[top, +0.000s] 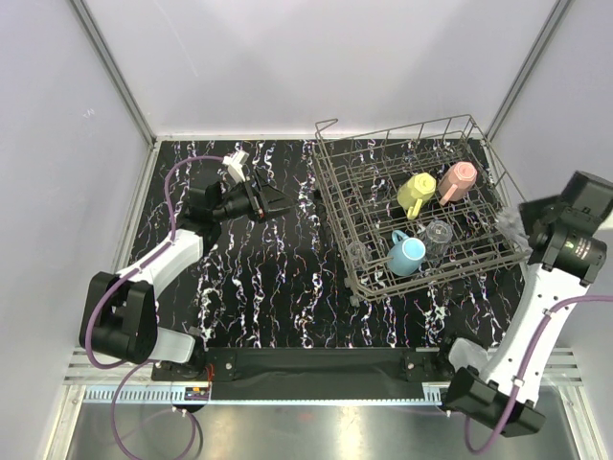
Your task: Load the cups into the dish rack
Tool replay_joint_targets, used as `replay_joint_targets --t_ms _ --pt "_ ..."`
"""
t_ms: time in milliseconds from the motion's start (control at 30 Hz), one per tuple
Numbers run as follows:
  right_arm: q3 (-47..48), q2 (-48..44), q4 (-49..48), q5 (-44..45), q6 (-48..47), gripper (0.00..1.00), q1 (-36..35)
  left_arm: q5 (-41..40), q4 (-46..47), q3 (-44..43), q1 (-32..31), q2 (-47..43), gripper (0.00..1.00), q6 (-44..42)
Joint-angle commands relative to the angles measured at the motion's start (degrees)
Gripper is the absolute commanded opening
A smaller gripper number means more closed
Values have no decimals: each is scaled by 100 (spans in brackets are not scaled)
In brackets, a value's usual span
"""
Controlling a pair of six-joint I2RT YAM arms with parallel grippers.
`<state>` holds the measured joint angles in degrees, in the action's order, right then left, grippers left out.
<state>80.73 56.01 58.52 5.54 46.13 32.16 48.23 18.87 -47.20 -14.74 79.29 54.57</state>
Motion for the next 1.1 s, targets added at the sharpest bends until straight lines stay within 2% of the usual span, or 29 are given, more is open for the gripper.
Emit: replay_joint_targets --t_ms 0,33,100,133,167,300,367,500,533,567,633,733,833,1067 --pt "32 -282 -1013 -1447 -324 0 -613 160 397 35 -37 52 82 72" --pt "-91 -362 -1358 -2347 -298 0 -658 187 554 27 -37 43 82 133" --pt "-425 -442 -2167 -3152 27 0 -781 292 792 44 -73 -1 83 212" --pt "-548 -442 -2474 -3930 245 0 -843 327 1011 53 -81 -36 85 265" --pt "-837 -450 -3121 -4173 421 0 -939 336 1109 53 -116 -71 85 282" --pt "-1331 -547 -4531 -4999 967 0 -1615 363 1312 18 -231 -386 86 143" --pt "-1559 -486 -5372 -5194 1405 0 -2054 433 1286 -131 -327 -571 87 37" --pt "-1657 -293 -6378 -5441 1794 0 -3020 539 1217 -342 -529 -1045 90 -462" --pt "-1639 -275 -6484 -5441 1803 0 -3179 460 1102 -377 -582 -1169 91 -595" --pt "-1622 -275 -6711 -5449 1803 0 -3634 399 988 -456 -704 -1300 94 -701" --pt "-1587 -231 -6906 -5545 1821 0 -3927 128 960 -422 -802 -1696 99 -781" --pt "-1639 -99 -7511 -5757 2205 0 -4384 -399 1119 -272 -977 -2241 99 -745" --pt "-1850 77 -8407 -5836 2584 0 -4753 -709 724 -395 -1083 -2567 99 -825" --pt "-1965 357 -8612 -5450 2339 0 -5773 -1086 908 -150 -1470 -2927 99 -517"
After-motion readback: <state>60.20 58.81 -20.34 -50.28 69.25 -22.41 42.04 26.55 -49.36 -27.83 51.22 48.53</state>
